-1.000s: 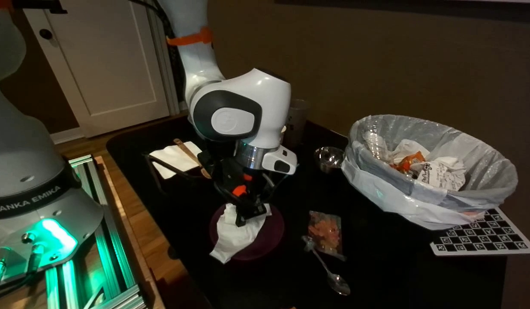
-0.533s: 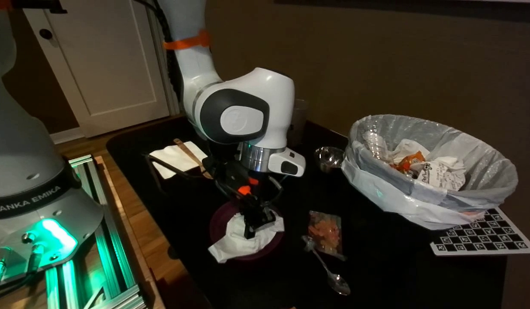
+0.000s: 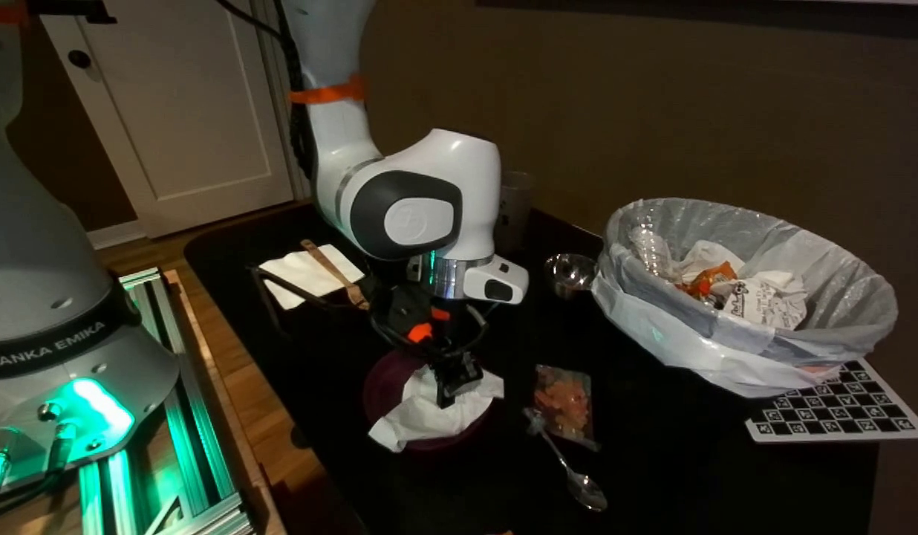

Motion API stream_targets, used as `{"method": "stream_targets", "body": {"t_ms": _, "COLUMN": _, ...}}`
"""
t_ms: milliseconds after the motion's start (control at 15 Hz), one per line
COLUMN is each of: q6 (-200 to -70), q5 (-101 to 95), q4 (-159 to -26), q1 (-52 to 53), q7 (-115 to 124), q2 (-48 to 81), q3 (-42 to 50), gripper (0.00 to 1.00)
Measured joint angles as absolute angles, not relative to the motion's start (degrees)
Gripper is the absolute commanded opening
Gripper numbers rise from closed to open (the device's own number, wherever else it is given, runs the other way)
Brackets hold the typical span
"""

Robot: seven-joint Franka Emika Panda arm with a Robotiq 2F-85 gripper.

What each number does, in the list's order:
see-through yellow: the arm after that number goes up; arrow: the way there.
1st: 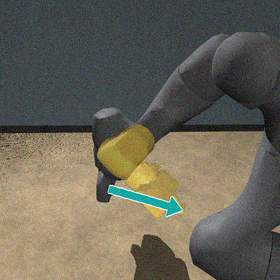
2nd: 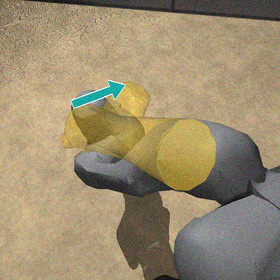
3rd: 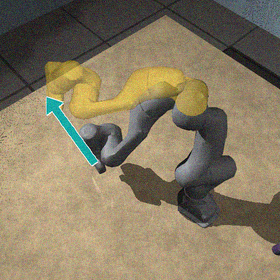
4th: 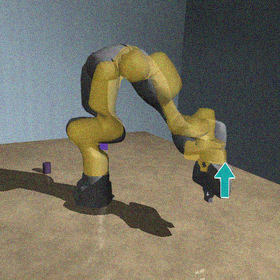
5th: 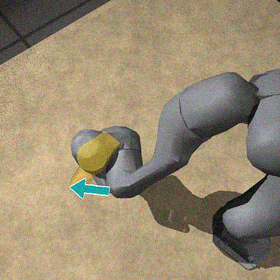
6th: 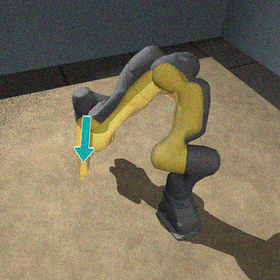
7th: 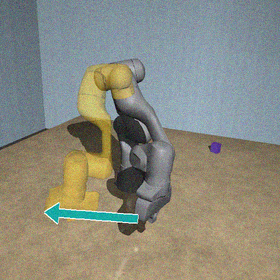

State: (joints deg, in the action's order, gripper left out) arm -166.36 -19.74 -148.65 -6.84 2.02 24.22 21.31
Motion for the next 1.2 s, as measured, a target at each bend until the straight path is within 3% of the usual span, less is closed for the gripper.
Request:
{"method": "stream_targets", "body": {"t_ms": 800, "q6": -166.68, "q5": -5.48, "q4": -148.88, "q1": -18.56, "q7": -10.93, "q2": 24.08, "q3": 5.12, "gripper": 0.00}}
{"method": "stream_targets", "body": {"t_ms": 1200, "q6": -158.94, "q5": -5.40, "q4": -148.80, "q1": -21.00, "q7": -17.56, "q2": 21.73, "q3": 4.90, "gripper": 0.00}}
